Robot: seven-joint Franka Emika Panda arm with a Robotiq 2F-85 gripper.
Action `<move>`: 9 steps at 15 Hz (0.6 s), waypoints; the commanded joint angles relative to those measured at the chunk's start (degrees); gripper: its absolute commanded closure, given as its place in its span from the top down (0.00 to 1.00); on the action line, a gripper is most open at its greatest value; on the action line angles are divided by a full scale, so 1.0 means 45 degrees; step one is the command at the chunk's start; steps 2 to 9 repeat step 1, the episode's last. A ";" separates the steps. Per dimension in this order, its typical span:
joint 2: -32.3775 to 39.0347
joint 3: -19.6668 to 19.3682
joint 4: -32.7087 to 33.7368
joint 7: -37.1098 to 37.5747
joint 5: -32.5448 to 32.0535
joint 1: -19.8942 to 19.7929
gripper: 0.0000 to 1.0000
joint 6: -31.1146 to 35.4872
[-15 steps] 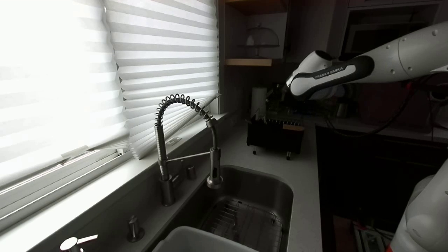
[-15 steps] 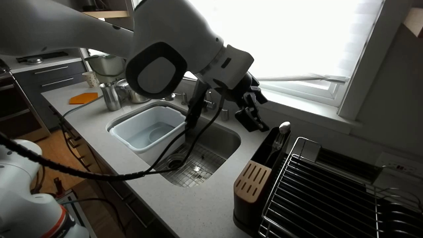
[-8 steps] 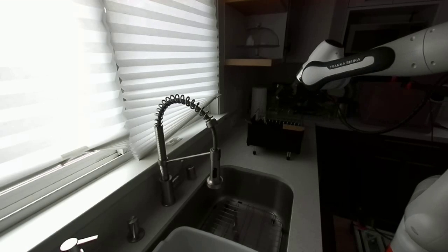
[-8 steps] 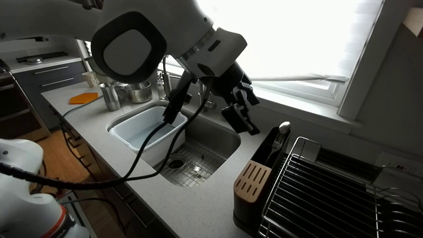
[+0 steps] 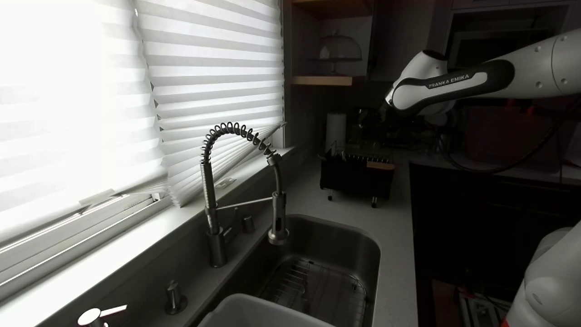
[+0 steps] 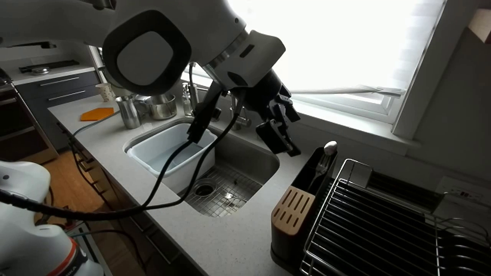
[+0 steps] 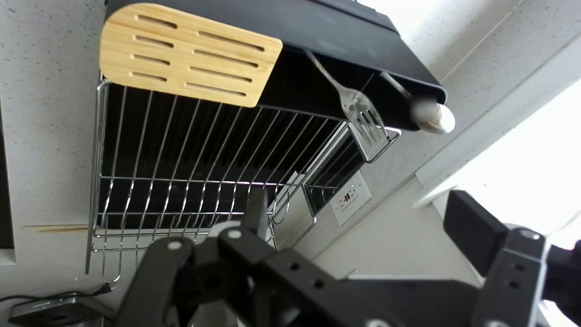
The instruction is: Put the spoon and fork on the dish rack
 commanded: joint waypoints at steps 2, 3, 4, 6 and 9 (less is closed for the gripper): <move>0.0009 -0.0065 0.0027 0.0002 -0.0017 0.0070 1.00 -0.0017; 0.0009 -0.0065 0.0027 0.0002 -0.0017 0.0070 1.00 -0.0017; 0.0009 -0.0065 0.0027 0.0002 -0.0017 0.0070 1.00 -0.0017; 0.0009 -0.0065 0.0027 0.0002 -0.0017 0.0070 1.00 -0.0017; 0.0009 -0.0065 0.0027 0.0002 -0.0017 0.0070 1.00 -0.0017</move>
